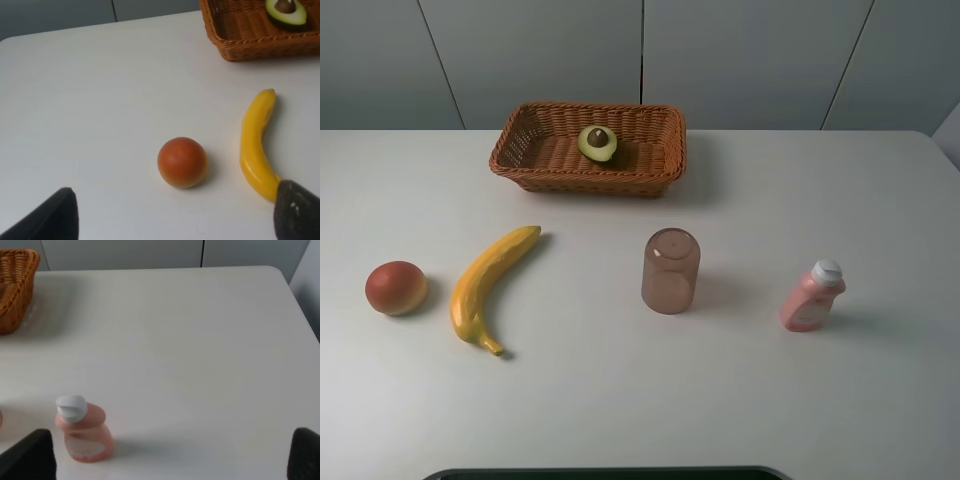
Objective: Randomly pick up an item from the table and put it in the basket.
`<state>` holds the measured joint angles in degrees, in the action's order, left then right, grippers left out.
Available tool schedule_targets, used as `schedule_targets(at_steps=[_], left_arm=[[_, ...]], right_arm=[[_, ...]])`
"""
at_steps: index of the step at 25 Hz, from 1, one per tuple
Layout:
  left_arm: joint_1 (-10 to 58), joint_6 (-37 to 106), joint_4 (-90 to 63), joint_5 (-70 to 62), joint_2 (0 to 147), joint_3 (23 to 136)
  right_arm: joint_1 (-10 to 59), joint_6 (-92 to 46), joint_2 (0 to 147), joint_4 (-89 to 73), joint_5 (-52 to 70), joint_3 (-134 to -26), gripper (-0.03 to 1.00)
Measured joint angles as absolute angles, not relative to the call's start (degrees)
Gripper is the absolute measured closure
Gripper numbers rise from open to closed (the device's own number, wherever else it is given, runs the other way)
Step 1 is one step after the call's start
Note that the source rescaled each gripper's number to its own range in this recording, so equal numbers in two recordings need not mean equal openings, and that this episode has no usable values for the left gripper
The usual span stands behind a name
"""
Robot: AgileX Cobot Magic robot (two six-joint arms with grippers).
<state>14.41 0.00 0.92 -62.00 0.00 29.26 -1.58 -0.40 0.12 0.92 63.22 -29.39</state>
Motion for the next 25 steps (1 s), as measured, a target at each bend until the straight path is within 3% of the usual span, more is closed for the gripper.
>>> schedule_targets(at_steps=[25], left_arm=[[14.41, 0.00, 0.92, -62.00, 0.00, 29.26]], right_arm=[[-0.53, 0.41, -0.03, 1.85, 62.88, -29.36, -0.03]])
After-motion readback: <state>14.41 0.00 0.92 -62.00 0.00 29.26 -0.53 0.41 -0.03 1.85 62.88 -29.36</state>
